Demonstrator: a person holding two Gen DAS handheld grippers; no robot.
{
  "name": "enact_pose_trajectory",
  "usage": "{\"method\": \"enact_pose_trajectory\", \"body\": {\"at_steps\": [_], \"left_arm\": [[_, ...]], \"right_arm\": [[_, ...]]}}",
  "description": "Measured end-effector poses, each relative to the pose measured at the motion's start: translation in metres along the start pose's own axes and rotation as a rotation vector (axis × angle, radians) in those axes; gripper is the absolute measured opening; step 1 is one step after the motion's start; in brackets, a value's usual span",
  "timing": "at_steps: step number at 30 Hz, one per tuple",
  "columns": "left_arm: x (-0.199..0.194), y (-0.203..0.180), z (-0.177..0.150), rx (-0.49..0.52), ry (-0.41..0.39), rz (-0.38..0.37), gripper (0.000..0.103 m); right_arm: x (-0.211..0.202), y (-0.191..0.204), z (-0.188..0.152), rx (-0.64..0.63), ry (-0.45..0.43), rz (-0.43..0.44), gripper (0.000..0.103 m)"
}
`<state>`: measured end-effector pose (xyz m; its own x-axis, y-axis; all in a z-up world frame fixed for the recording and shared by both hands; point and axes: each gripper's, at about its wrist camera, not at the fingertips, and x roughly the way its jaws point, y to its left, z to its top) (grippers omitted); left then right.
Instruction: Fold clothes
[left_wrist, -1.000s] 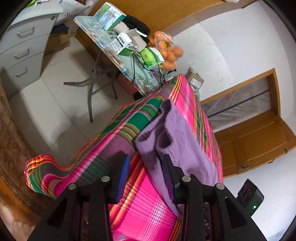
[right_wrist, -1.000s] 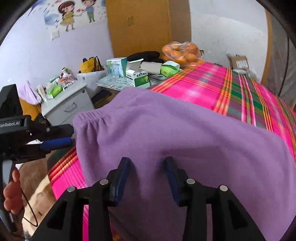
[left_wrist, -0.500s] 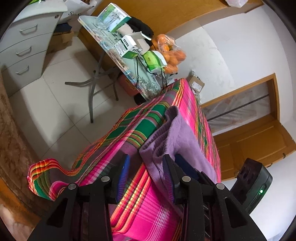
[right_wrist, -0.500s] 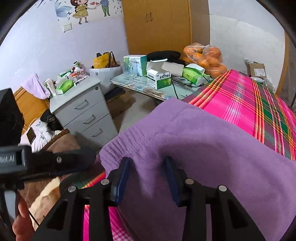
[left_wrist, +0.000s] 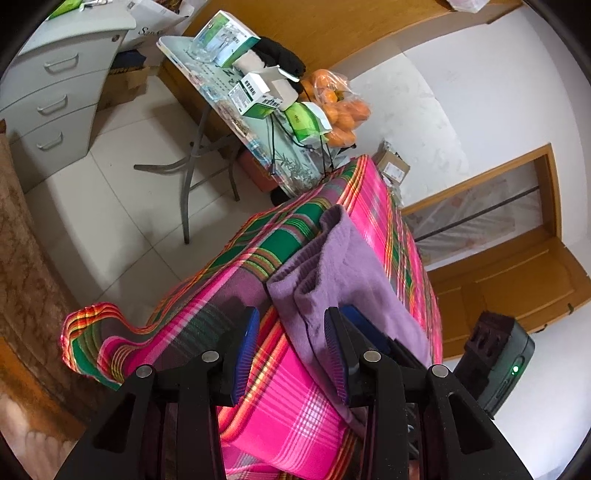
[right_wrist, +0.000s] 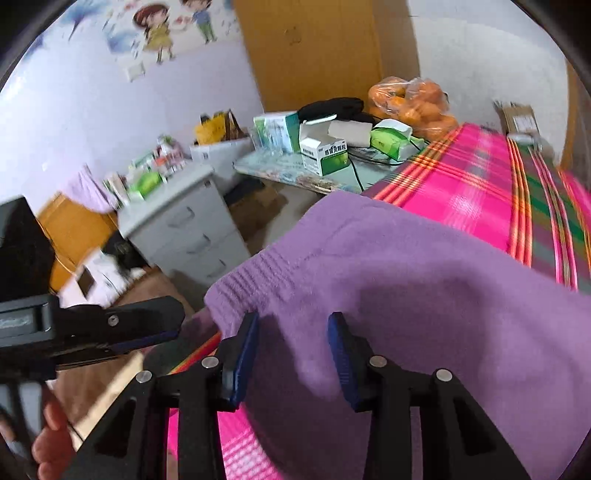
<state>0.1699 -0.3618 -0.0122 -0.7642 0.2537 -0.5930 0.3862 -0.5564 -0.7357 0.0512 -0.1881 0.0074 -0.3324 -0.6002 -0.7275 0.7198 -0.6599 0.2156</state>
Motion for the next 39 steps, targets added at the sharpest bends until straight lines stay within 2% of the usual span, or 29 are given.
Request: {"method": "enact_pose_trajectory", "body": {"at_steps": [3, 8, 13, 20, 24, 26, 32, 36, 39], "left_arm": [[-0.002, -0.004, -0.002, 0.005, 0.003, -0.006, 0.038], [-0.001, -0.008, -0.007, 0.004, 0.011, -0.011, 0.038], [0.006, -0.008, -0.011, -0.030, 0.040, -0.028, 0.043], [0.023, -0.015, -0.012, -0.029, 0.033, 0.048, 0.045], [0.036, -0.020, -0.011, -0.020, 0.060, 0.049, 0.046], [0.039, -0.022, -0.008, -0.027, 0.048, 0.046, 0.046], [0.047, -0.020, 0.000, -0.079, 0.048, 0.019, 0.046], [0.044, -0.011, -0.001, -0.168, 0.034, -0.016, 0.046], [0.035, -0.011, -0.002, -0.180, -0.021, 0.031, 0.046]], "right_arm": [[-0.013, -0.003, -0.011, -0.002, -0.018, 0.017, 0.040], [-0.029, 0.011, -0.026, -0.086, -0.056, 0.020, 0.040], [-0.033, 0.018, -0.042, -0.119, -0.020, 0.013, 0.040], [-0.041, 0.010, -0.051, -0.100, -0.013, 0.007, 0.040], [-0.043, 0.006, -0.051, -0.091, -0.016, 0.009, 0.040], [-0.043, 0.003, -0.051, -0.083, -0.014, 0.010, 0.040], [-0.046, -0.008, -0.052, -0.054, -0.015, 0.010, 0.040], [-0.051, -0.013, -0.054, -0.043, -0.023, 0.011, 0.040], [-0.053, -0.018, -0.055, -0.033, -0.022, 0.013, 0.040]]}}
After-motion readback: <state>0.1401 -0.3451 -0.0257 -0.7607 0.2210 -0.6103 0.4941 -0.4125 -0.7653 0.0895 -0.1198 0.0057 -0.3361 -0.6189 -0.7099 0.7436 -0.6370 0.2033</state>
